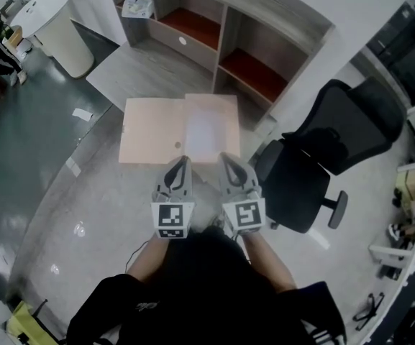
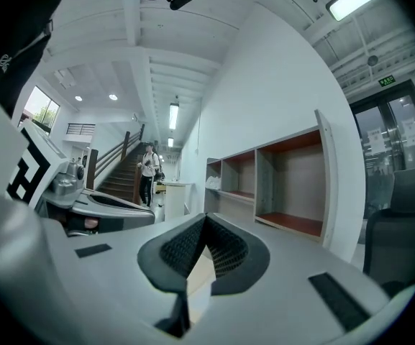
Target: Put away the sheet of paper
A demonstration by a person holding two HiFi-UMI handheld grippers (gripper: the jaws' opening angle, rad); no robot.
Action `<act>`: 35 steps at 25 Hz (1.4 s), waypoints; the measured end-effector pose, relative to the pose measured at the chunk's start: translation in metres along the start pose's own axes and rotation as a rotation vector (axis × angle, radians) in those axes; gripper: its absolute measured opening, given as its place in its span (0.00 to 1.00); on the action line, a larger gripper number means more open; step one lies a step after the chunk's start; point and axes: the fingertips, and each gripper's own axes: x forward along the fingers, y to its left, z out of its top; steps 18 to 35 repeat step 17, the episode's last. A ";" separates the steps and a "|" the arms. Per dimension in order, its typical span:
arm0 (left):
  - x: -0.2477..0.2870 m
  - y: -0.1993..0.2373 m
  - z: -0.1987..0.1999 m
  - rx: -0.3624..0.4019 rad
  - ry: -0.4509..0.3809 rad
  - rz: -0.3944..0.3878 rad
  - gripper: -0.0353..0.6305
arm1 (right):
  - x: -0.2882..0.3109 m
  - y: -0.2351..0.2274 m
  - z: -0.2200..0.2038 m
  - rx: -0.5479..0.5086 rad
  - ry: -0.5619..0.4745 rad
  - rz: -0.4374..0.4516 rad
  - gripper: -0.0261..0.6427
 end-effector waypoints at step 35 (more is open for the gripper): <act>-0.009 0.004 0.002 -0.004 0.013 0.004 0.13 | 0.003 0.015 0.013 -0.045 -0.008 0.031 0.06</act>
